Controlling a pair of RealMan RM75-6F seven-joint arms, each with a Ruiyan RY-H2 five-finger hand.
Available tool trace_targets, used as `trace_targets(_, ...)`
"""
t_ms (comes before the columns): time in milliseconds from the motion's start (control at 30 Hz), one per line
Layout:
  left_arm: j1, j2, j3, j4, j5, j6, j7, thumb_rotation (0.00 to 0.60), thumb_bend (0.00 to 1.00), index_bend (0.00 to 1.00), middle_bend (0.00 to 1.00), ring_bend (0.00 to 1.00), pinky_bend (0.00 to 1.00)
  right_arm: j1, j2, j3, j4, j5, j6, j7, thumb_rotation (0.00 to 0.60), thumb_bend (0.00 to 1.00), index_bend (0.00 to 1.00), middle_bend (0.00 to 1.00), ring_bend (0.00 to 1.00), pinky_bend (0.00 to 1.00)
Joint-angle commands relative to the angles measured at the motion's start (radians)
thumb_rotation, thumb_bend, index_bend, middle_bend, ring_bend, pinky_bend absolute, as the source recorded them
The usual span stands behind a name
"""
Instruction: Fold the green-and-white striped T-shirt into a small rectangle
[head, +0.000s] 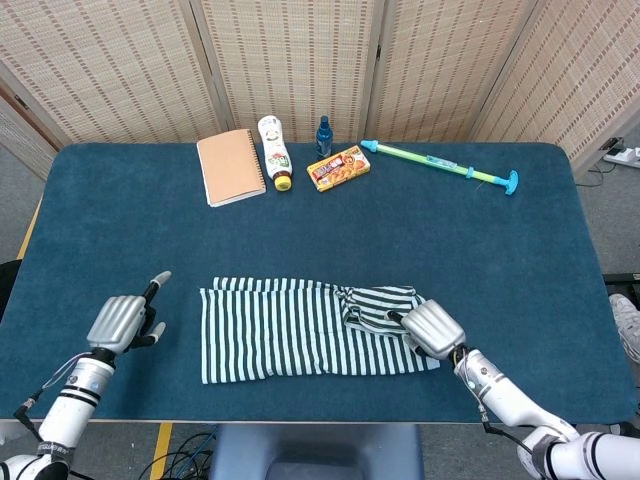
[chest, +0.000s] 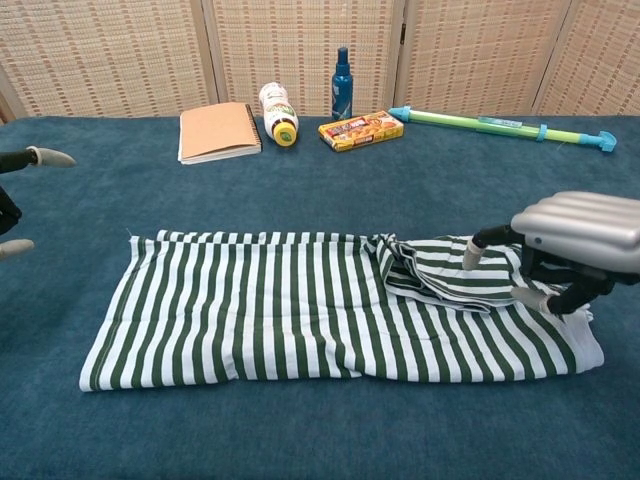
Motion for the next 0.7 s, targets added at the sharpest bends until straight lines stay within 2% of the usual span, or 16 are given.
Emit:
trace_targets(33, -0.010, 0.006, -0.007, 0.005, 0.011, -0.003, 0.001, 0.600, 0.41, 0.00, 0.87, 0.87, 1.00, -0.012, 0.043, 0.024, -0.040, -0.024, 0.051, 0.021, 0.600, 0.48, 0.25, 0.97, 1.00, 1.00)
trace_targets(233, -0.055, -0.002, -0.022, 0.046, 0.059, -0.037, -0.019, 0.600, 0.41, 0.03, 0.87, 0.87, 1.00, -0.033, 0.101, 0.066, -0.083, -0.016, 0.118, 0.030, 0.600, 0.48, 0.25, 0.97, 1.00, 1.00)
trace_targets(367, -0.095, -0.031, -0.023, 0.106, 0.102, -0.074, -0.035, 0.600, 0.41, 0.14, 0.87, 0.87, 1.00, -0.050, 0.125, 0.087, -0.102, -0.001, 0.150, 0.038, 0.600, 0.48, 0.25, 0.97, 1.00, 1.00)
trace_targets(500, -0.131, -0.067, -0.022, 0.173, 0.115, -0.118, -0.051, 0.600, 0.41, 0.24, 0.87, 0.87, 1.00, -0.068, 0.141, 0.088, -0.112, 0.002, 0.165, 0.043, 0.600, 0.48, 0.25, 0.97, 1.00, 1.00)
trace_targets(700, -0.172, -0.133, -0.016, 0.252, 0.113, -0.174, -0.068, 0.600, 0.41, 0.29, 0.87, 0.87, 1.00, -0.084, 0.145, 0.084, -0.111, 0.011, 0.163, 0.042, 0.600, 0.48, 0.25, 0.97, 1.00, 1.00)
